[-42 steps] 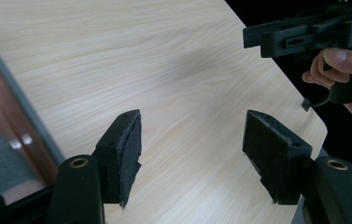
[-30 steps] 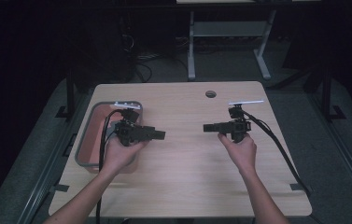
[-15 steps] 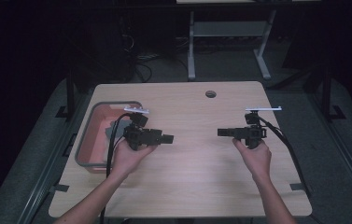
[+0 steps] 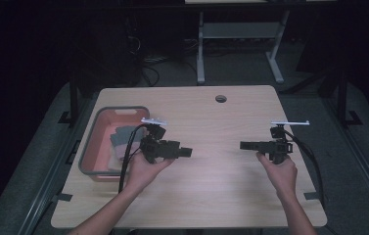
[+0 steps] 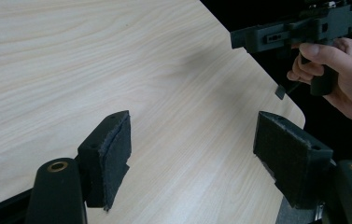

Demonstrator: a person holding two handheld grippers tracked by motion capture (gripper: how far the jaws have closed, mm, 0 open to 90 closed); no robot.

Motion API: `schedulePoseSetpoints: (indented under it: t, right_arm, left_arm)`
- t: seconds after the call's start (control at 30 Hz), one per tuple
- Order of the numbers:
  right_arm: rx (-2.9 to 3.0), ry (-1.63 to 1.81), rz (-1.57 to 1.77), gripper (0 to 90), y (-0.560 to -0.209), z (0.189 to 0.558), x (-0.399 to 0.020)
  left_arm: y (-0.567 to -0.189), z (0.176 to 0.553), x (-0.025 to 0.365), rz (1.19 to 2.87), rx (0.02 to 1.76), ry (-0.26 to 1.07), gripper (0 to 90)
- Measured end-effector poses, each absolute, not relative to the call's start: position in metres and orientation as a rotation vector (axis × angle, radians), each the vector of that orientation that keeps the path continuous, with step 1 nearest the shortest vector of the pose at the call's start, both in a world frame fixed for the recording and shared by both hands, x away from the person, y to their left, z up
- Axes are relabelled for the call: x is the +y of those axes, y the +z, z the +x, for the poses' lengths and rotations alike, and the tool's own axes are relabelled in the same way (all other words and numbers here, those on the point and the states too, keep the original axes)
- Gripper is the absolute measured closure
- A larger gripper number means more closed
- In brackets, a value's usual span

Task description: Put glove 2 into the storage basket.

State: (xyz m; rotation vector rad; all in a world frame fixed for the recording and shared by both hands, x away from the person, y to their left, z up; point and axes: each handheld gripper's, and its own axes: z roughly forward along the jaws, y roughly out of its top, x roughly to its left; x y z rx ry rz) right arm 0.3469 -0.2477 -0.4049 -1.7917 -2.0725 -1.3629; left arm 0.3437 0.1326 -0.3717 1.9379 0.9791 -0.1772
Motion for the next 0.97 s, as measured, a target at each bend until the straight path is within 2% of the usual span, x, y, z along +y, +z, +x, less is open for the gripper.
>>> schedulePoseSetpoints:
  t: [0.5, 0.97]
  right_arm:
    - [-2.006, -1.375, -1.847, 35.5, -0.428, 0.326, -0.276]
    - [-2.021, -1.378, -1.834, 35.0, -0.436, 0.306, -0.285]
  left_arm:
    - [-0.392, 0.332, 0.117, 1.924, 0.959, -0.182, 26.7]
    - [-0.405, 0.318, 0.102, 1.952, 0.921, -0.162, 26.4]
